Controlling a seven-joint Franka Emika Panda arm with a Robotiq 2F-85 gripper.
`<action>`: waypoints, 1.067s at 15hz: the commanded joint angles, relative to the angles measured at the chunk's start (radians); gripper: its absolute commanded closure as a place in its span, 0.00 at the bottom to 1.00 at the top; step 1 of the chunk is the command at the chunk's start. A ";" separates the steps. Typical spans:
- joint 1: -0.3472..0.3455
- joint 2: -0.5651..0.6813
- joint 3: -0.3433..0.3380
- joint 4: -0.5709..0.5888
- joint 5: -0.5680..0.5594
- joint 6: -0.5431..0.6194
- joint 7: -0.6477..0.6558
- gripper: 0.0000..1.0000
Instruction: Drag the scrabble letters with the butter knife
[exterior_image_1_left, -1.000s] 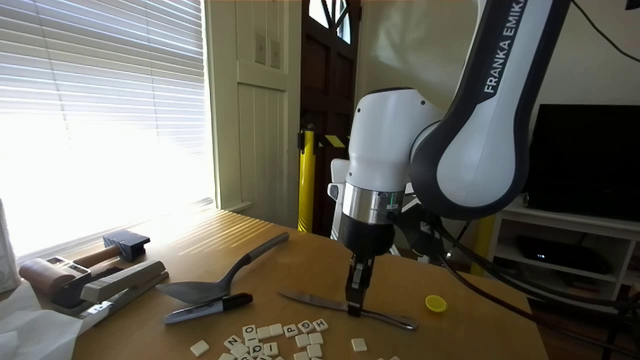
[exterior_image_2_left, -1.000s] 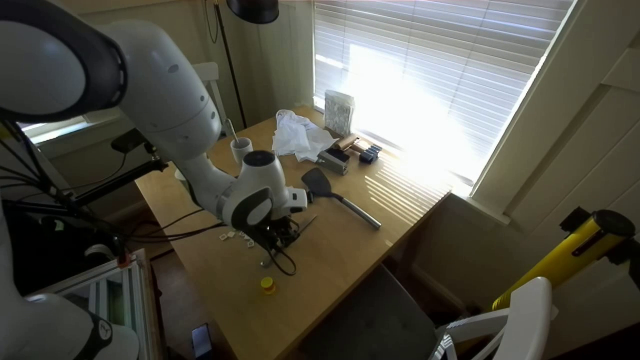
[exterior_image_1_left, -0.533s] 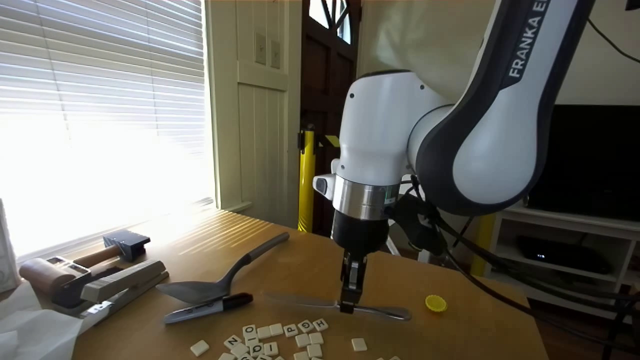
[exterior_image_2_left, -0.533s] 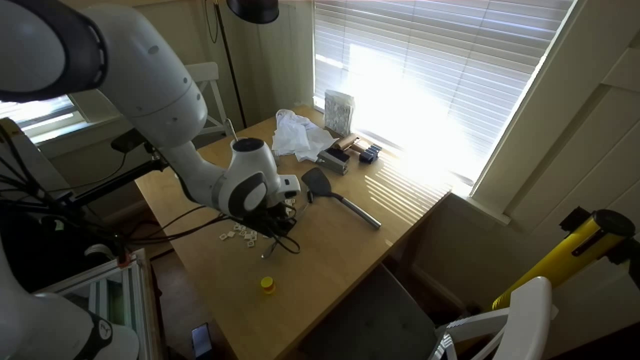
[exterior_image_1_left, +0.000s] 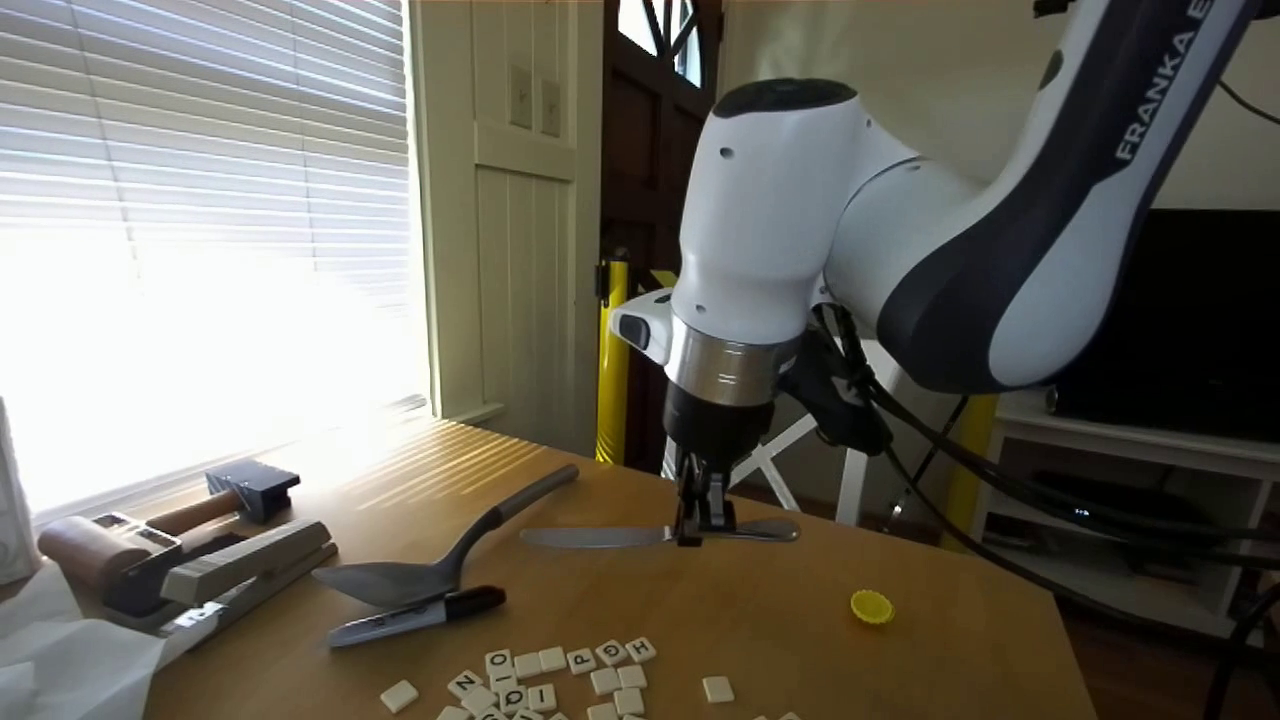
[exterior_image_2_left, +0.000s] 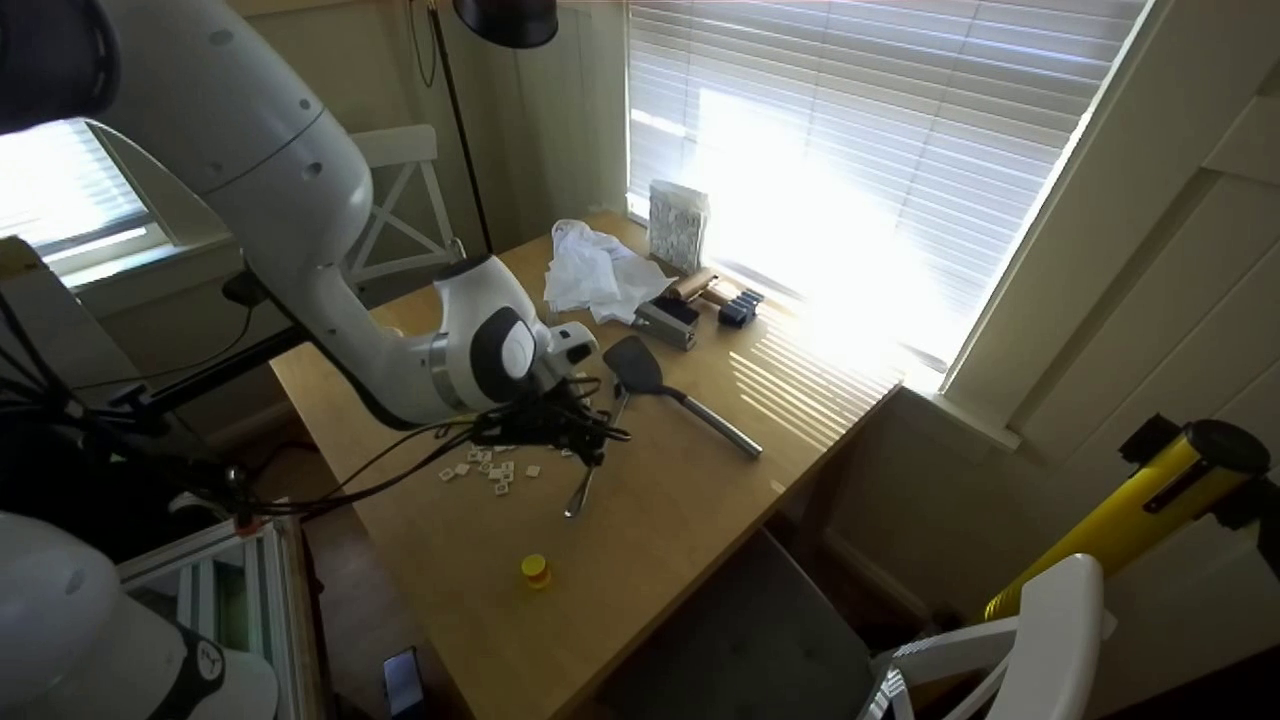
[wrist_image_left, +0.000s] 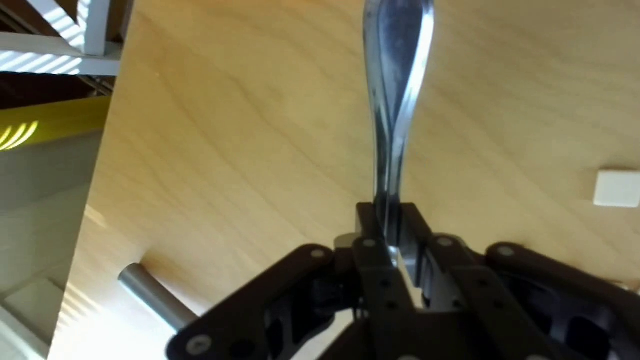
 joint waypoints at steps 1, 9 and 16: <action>0.130 0.055 -0.138 -0.003 -0.128 0.031 0.070 0.96; 0.190 0.114 -0.162 -0.056 -0.158 0.087 0.050 0.96; 0.188 0.129 -0.127 -0.077 -0.129 0.087 0.045 0.96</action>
